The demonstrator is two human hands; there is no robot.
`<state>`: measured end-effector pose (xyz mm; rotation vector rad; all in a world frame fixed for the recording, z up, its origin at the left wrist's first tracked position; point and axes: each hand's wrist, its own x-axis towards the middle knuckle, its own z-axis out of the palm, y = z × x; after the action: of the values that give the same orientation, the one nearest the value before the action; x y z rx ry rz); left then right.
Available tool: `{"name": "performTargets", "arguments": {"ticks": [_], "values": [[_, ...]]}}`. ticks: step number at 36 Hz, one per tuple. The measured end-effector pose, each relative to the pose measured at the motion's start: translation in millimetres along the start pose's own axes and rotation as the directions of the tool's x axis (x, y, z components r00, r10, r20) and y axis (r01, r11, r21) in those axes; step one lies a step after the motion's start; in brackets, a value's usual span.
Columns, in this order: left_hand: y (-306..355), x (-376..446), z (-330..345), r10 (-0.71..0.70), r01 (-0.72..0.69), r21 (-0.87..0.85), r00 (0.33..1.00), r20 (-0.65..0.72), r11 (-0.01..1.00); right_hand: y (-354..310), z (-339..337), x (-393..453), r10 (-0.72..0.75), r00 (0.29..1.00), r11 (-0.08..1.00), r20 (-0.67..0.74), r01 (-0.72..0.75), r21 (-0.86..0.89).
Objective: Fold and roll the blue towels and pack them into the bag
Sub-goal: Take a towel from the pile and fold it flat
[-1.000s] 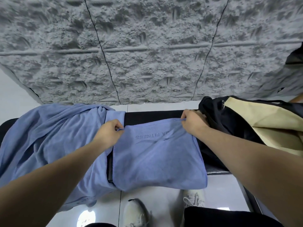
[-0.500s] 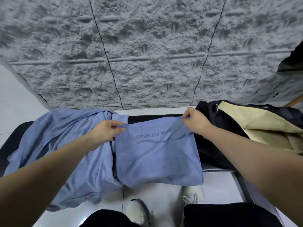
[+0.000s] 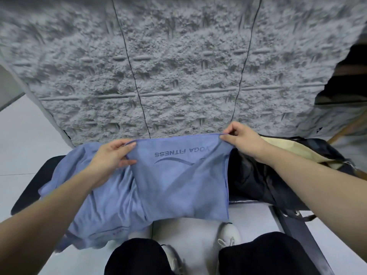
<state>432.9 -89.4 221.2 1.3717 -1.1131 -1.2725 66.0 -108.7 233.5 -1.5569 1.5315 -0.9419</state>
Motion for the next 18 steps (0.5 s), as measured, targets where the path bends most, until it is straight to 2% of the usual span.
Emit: {"name": "performTargets", "arguments": {"ticks": [3, 6, 10, 14, 18], "values": [[13.8, -5.5, 0.1, 0.061, -0.061, -0.002, 0.997, -0.053, 0.998, -10.8, -6.7, -2.8, -0.024, 0.999, 0.999, -0.04, 0.026, 0.047], [29.1, -13.3, 1.6, 0.101, -0.101, -0.003, 0.993, -0.068, 0.995, -22.5, -14.7, -6.0, -0.042, 0.999, 0.999, -0.02, 0.042, -0.007], [52.8, -15.8, 2.8, 0.164, -0.164, 0.015, 0.984, -0.065, 0.986, -35.1, -28.5, -6.9, -0.063, 0.996, 0.998, -0.069, 0.063, 0.0], [72.0, -11.3, 5.6, 0.225, -0.22, 0.086, 0.973, -0.049, 0.972, -48.1, -37.6, -2.9, -0.091, 0.996, 0.989, -0.007, 0.089, -0.12], [84.4, 1.9, 8.7, 0.209, -0.213, 0.162, 0.977, 0.04, 0.964, -57.1, -44.4, 11.6, -0.12, 0.991, 0.955, 0.061, 0.132, -0.265]]}}
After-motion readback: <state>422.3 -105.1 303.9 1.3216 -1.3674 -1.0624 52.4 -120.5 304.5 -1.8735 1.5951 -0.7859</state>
